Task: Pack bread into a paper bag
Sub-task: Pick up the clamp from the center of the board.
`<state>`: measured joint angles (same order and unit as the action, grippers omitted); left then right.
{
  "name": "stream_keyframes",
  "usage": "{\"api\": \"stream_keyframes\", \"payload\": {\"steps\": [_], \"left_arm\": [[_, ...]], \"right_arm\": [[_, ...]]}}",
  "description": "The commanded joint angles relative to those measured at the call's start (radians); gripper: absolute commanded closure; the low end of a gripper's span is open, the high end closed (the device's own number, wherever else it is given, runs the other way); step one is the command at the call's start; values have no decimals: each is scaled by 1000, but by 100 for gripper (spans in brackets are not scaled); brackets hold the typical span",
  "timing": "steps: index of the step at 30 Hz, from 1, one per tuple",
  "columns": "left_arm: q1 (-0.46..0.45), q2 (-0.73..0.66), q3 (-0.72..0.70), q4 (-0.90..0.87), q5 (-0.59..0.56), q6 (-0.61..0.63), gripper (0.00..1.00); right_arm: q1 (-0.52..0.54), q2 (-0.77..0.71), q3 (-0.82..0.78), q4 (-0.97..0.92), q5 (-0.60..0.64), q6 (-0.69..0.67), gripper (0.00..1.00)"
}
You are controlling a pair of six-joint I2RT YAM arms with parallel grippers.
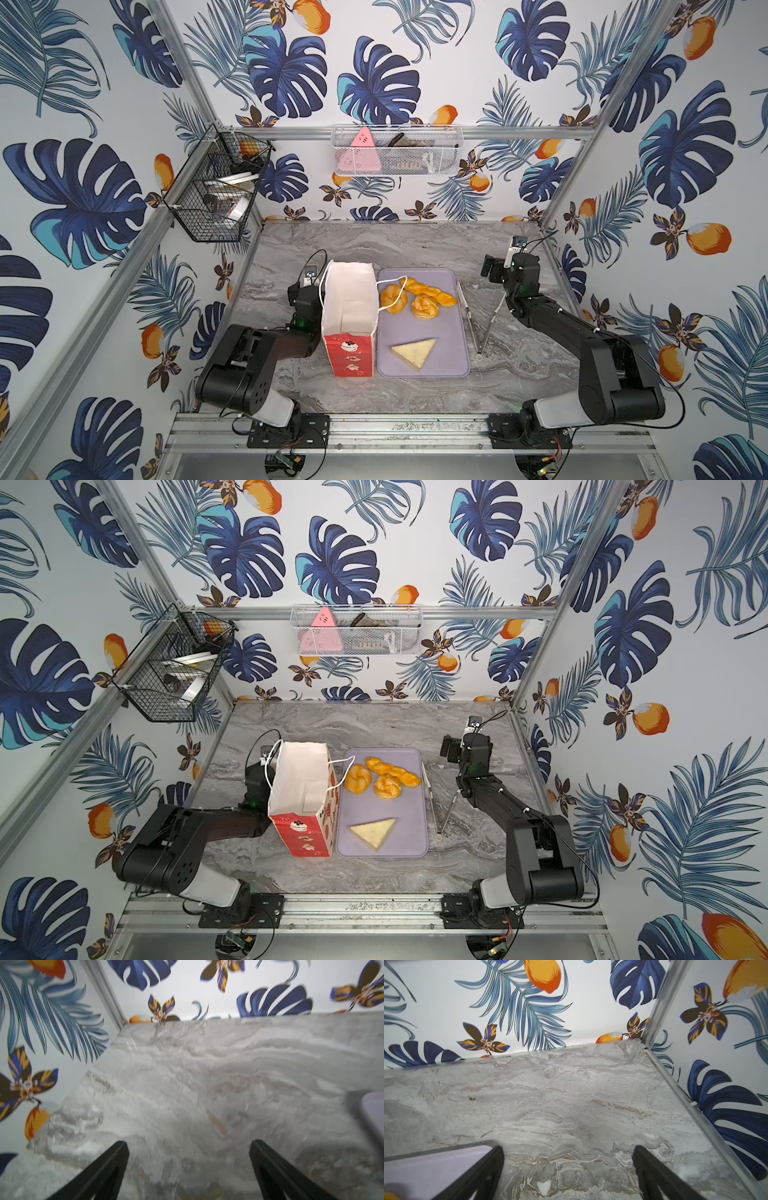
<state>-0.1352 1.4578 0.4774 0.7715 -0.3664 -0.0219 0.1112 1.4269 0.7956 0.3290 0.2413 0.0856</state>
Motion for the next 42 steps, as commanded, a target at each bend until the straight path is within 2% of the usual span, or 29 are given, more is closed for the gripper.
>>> {"api": "stream_keyframes", "payload": {"steps": [1,4,6,9,11,12,13,15,18,21,23,28,30,32,39,42], "left_arm": [[-2,-87,84,-261,-67,17,1],[-3,-178,135,-371,-224,-43,1],[-1,-221,199,-497,-368,-102,1],[0,-238,327,-692,-514,-179,1],[0,-231,447,-912,-648,-354,1],[2,-222,517,-1045,-672,-419,1],[2,-214,574,-1113,-654,-406,1],[1,-231,656,-1227,-547,-333,1],[26,-301,736,-1359,-460,-328,1],[68,-344,813,-1484,-415,-332,1],[77,-363,838,-1555,-404,-327,1],[84,-447,784,-1641,-289,-382,1],[85,-479,756,-1647,-240,-383,1],[85,-512,745,-1671,-251,-396,1],[85,-521,745,-1705,-224,-417,1],[85,-540,727,-1688,-209,-425,1]], "right_arm": [[9,-36,88,-221,64,108,0],[19,-58,178,-352,172,219,0],[19,-70,238,-455,182,278,0],[19,-75,318,-611,181,412,0],[17,-73,332,-641,131,424,0],[18,-70,333,-648,74,401,0],[18,-70,333,-642,25,366,0],[19,-82,329,-654,3,365,0],[19,-84,333,-693,-3,366,0],[19,-48,422,-860,-25,390,0],[19,-54,419,-936,-65,400,0],[29,-145,273,-1036,-158,428,0],[50,-192,191,-1071,-137,460,0],[92,-238,136,-1104,-110,495,0],[273,-186,189,-1256,-21,546,0],[286,-181,180,-1274,-48,553,0]]}}
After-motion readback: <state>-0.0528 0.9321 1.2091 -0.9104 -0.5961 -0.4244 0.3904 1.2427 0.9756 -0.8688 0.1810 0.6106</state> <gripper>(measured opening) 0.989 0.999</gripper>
